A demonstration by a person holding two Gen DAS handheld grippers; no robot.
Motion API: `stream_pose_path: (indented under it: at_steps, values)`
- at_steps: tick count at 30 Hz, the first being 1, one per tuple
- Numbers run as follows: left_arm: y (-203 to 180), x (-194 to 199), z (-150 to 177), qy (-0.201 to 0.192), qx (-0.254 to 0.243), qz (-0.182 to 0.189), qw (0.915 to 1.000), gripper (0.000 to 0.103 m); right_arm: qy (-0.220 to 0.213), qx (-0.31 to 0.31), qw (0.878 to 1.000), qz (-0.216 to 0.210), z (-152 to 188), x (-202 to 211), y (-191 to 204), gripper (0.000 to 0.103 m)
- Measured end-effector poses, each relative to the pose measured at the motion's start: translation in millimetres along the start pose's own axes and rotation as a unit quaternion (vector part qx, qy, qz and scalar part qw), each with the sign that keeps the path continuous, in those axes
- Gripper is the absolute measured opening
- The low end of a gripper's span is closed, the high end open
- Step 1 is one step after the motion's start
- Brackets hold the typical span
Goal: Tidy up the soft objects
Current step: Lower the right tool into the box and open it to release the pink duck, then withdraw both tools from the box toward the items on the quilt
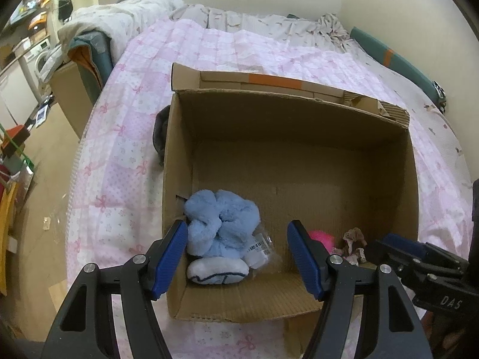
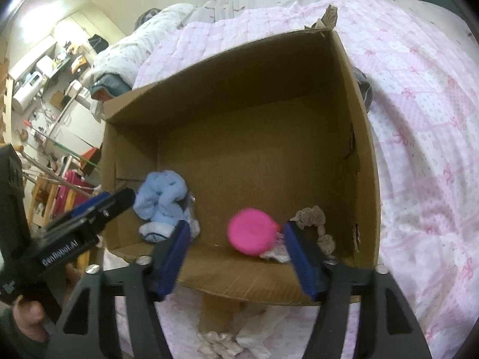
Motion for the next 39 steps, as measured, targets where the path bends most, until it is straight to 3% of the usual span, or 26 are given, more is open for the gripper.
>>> stream_pose_path:
  at_steps: [5, 9, 23, 39]
  values:
    - [1.0, 6.6, 2.5, -0.003, 0.0, -0.002, 1.0, 0.066, -0.007, -0.005, 1.0, 0.001, -0.4, 4.7, 0.3, 0.073]
    - [8.2, 12.8, 9.2, 0.009, 0.026, 0.016, 0.9995, 0.066, -0.003, -0.005, 1.0, 0.01, 4.1, 6.5, -0.4, 0.073]
    - [13.6, 50.4, 30.5, -0.01, 0.027, -0.003, 0.9996, 0.066, -0.017, 0.016, 0.999, 0.027, 24.4, 35.3, 0.7, 0.073]
    - [12.3, 70.1, 64.3, -0.008, 0.027, -0.012, 0.9995, 0.066, -0.023, -0.016, 0.999, 0.031, 54.4, 61.7, -10.3, 0.073]
Point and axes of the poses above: each gripper's, at about its wrist camera, not at the fingertips, and x roughly against the way its jaws point, y to its left, z to its underside, the point moved 2 cm from there along -x, roughly the way its jaws point, and after that the axes turned 7 degrees about z, right-handed, at the moved point
